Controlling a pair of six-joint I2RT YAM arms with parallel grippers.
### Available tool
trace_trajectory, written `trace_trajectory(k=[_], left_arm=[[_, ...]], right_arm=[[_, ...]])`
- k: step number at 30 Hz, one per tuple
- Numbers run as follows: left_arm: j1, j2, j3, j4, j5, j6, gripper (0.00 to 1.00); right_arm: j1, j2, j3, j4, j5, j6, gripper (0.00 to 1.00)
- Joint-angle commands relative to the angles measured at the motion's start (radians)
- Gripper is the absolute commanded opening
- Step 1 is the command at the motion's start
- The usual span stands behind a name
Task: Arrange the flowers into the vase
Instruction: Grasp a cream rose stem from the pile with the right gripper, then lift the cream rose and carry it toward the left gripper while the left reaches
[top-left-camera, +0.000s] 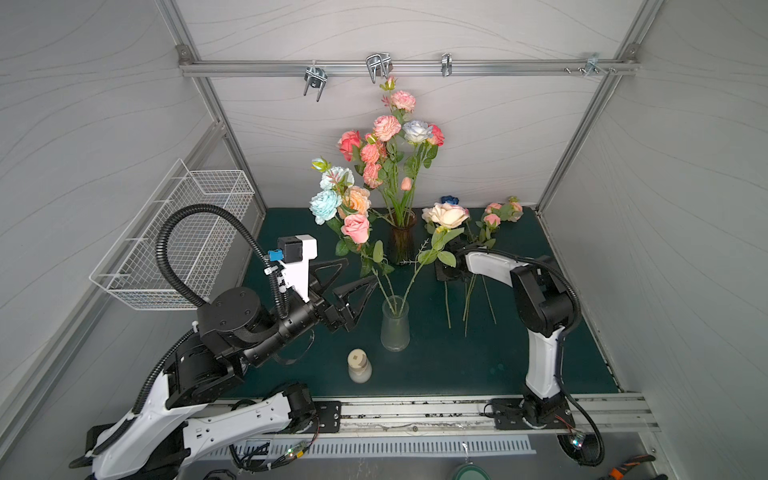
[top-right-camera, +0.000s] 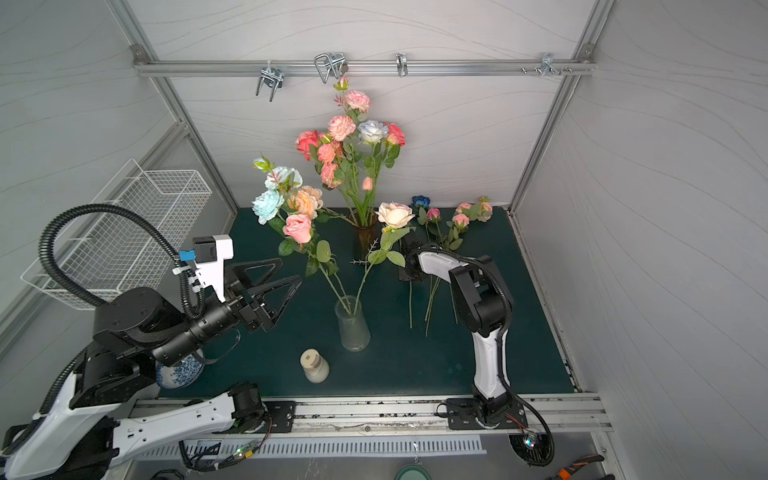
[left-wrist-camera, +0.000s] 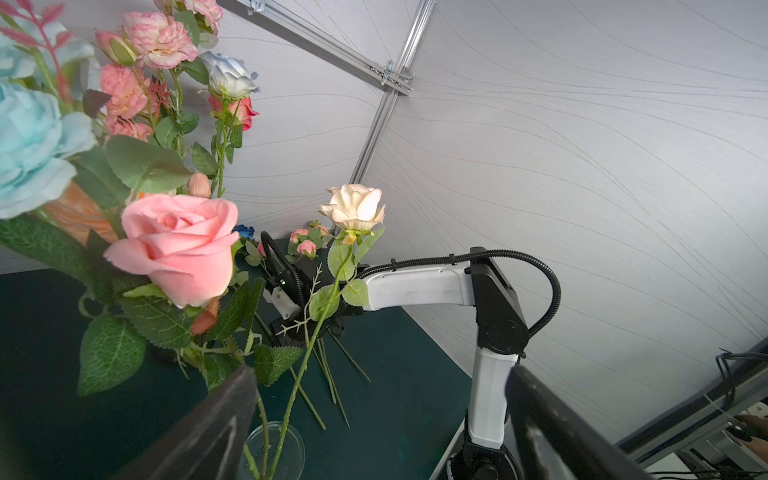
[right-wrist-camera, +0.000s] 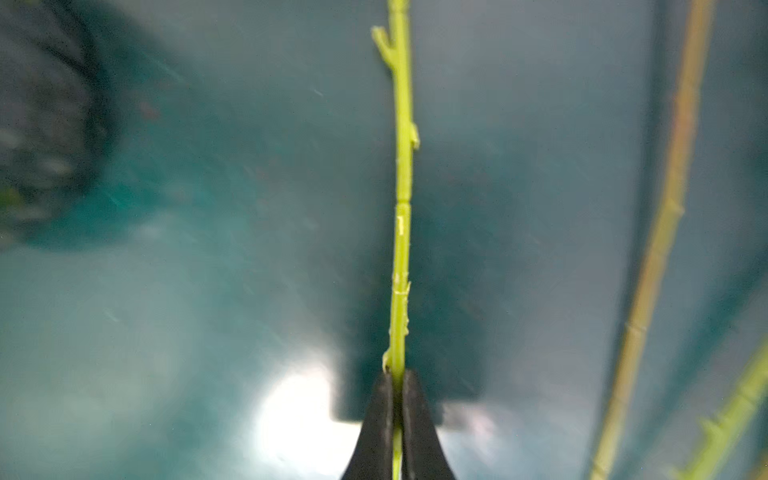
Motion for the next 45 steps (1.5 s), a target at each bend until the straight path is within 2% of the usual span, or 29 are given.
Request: trace_trajectory(k=[1, 9, 21, 26, 30, 34, 38, 40, 42, 45], left_arm=[[0.001, -0.019, -0.005, 0.001, 0.004, -0.015, 0.95], [0.002, -0.056, -0.038, 0.025, 0.004, -0.021, 0.95], [0.002, -0.053, -0.017, 0.046, 0.052, 0.001, 0.96], [0.002, -0.023, 0.018, 0.076, 0.121, 0.029, 0.97], [0.002, 0.04, 0.087, 0.072, 0.181, 0.063, 0.97], [0.002, 0.113, 0.162, 0.059, 0.224, 0.096, 0.97], [0.002, 0.191, 0.233, 0.048, 0.283, 0.117, 0.96], [0.002, 0.219, 0.256, 0.047, 0.315, 0.125, 0.95], [0.002, 0.245, 0.27, 0.046, 0.337, 0.129, 0.93], [0.002, 0.266, 0.278, 0.047, 0.35, 0.132, 0.93]], right_arm=[[-0.013, -0.162, -0.108, 0.114, 0.003, 0.03, 0.0], [-0.058, -0.502, -0.315, 0.209, -0.005, 0.175, 0.0], [-0.085, -1.092, -0.486, 0.14, 0.092, 0.263, 0.0], [-0.082, -1.295, -0.456, 0.105, 0.034, 0.259, 0.0], [-0.079, -1.42, -0.418, 0.134, -0.085, 0.227, 0.0], [-0.074, -1.454, -0.357, 0.186, -0.279, 0.203, 0.0], [-0.058, -1.363, -0.243, 0.216, -0.598, 0.211, 0.0], [-0.022, -1.302, -0.192, 0.231, -0.713, 0.23, 0.0], [0.057, -1.244, -0.151, 0.24, -0.764, 0.227, 0.0], [0.218, -1.182, -0.103, 0.205, -0.722, 0.164, 0.0]])
